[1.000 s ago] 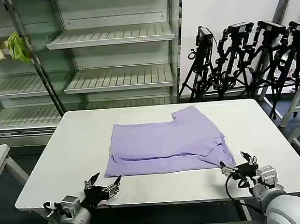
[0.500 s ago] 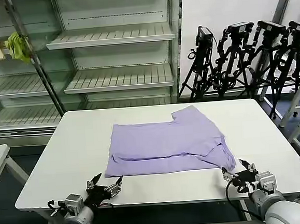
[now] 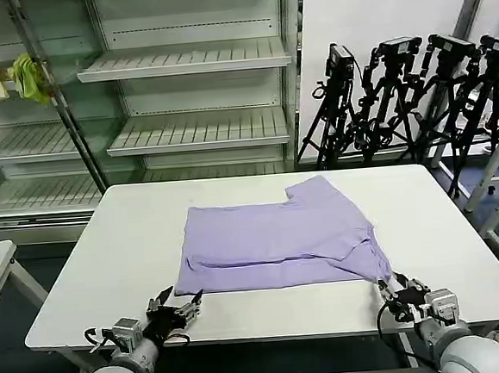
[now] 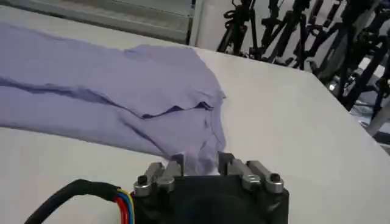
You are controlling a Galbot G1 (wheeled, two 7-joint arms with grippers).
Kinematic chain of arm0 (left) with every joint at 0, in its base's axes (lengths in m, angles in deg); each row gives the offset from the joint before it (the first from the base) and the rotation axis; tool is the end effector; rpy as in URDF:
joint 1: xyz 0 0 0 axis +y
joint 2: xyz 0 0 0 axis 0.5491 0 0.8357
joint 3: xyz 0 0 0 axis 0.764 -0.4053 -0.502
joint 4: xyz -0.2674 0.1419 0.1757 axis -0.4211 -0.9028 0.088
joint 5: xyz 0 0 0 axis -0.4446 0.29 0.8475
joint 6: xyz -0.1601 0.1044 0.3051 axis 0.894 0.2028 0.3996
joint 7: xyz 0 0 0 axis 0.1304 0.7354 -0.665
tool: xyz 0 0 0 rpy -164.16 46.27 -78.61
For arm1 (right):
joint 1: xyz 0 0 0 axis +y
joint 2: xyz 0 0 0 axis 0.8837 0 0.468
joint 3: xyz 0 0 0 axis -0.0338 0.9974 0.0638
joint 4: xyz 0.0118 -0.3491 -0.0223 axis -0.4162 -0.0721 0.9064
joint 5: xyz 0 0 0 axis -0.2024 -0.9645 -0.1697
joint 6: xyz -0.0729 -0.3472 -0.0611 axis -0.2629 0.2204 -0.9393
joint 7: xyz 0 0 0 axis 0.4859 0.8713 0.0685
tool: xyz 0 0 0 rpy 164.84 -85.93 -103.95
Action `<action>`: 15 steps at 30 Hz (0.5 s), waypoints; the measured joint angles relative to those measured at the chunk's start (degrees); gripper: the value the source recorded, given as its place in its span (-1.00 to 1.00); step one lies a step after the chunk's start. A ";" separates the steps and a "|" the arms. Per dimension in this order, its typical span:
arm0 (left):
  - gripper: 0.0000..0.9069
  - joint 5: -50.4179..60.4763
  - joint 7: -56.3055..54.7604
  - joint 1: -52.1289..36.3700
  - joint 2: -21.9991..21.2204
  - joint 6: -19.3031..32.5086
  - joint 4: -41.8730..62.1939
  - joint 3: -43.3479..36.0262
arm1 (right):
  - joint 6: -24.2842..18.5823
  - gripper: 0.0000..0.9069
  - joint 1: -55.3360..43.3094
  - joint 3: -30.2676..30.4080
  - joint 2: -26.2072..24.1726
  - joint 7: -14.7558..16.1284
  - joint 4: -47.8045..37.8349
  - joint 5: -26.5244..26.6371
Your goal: Fold and organize the clothes.
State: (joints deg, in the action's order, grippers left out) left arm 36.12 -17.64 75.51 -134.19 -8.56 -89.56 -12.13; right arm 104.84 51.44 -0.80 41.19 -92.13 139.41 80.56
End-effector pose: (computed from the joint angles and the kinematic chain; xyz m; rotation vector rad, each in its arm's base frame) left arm 0.2447 0.0525 -0.2697 -0.3148 -2.6561 -0.0119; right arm 0.2269 -0.0941 -0.2222 0.1030 -2.6053 0.2697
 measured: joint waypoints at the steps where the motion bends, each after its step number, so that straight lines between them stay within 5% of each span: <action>1: -0.24 0.05 0.01 -0.09 -0.01 0.02 0.14 -0.03 | -0.01 -0.91 0.00 0.02 0.01 0.02 -0.03 -0.01; 4: -0.60 0.12 0.05 -0.23 -0.02 0.09 0.38 -0.04 | -0.05 -1.00 0.10 0.02 0.04 0.08 -0.04 -0.09; 9: -0.91 0.17 0.15 -0.19 0.02 0.19 0.42 0.01 | -0.08 -1.00 0.28 0.02 0.13 0.20 0.09 -0.24; 15: -0.98 0.36 0.34 -0.09 0.11 0.54 0.64 0.17 | -0.08 -1.00 0.44 0.05 0.08 0.45 0.37 -0.35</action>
State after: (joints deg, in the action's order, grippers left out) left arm 36.48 -17.30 75.42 -134.09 -8.02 -88.91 -11.96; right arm 104.75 51.88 -0.75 41.26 -91.68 139.77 80.21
